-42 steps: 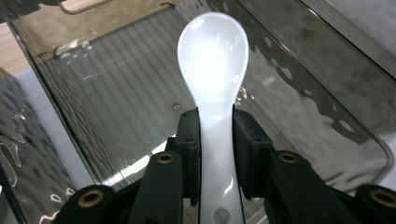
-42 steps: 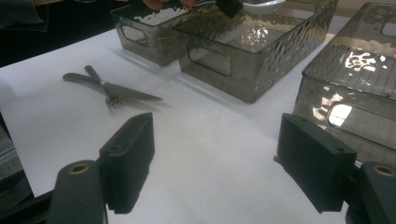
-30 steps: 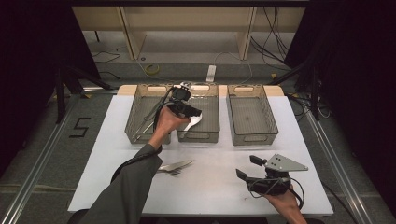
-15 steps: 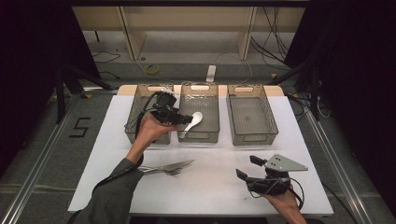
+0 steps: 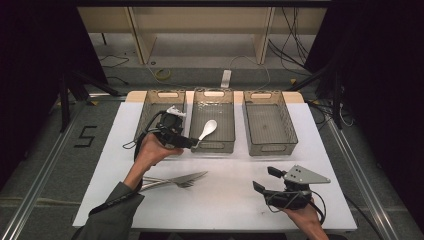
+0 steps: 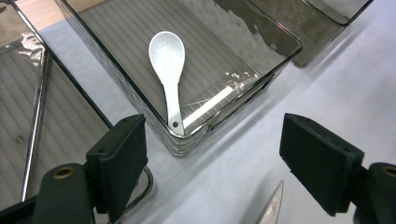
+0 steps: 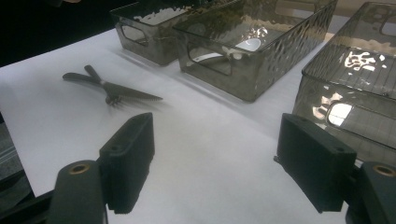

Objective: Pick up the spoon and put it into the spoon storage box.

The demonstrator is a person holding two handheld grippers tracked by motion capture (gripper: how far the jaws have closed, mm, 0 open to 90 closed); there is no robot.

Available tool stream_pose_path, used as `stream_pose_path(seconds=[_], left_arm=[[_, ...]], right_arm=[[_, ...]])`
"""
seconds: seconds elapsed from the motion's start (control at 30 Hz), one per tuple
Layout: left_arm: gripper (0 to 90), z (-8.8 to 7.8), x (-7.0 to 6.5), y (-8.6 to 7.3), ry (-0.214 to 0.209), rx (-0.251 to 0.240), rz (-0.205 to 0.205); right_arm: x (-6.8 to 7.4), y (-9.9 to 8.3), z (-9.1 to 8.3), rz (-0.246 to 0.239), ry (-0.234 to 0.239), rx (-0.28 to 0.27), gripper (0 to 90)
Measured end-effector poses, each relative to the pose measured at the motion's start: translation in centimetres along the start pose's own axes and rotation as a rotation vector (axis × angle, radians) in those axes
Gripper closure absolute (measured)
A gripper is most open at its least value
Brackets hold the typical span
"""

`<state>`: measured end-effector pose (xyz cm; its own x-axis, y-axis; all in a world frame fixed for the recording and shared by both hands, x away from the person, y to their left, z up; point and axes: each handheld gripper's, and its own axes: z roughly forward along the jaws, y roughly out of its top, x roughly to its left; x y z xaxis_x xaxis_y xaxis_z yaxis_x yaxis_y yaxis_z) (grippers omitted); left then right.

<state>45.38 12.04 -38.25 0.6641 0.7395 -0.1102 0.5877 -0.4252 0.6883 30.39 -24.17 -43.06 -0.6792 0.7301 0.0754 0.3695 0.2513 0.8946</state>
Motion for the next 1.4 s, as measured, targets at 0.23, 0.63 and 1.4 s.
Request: stream_pose_path(seconds=[0.23, 0.63, 1.4], left_arm=[[19.0, -0.5, 0.1, -1.0, -0.003, 0.005, 0.004], [16.4, -1.2, -0.2, -2.3, -0.021, -0.015, 0.014], [16.5, -4.3, 1.7, -7.9, 0.025, -0.033, -0.067]], right_arm=[[0.0, 0.0, 0.0, 0.002, -0.001, 0.0, 28.4], [-0.1, 0.0, 0.0, 0.003, -0.003, 0.002, 28.4], [0.1, 0.1, 0.1, -0.003, 0.007, 0.0, 28.4]])
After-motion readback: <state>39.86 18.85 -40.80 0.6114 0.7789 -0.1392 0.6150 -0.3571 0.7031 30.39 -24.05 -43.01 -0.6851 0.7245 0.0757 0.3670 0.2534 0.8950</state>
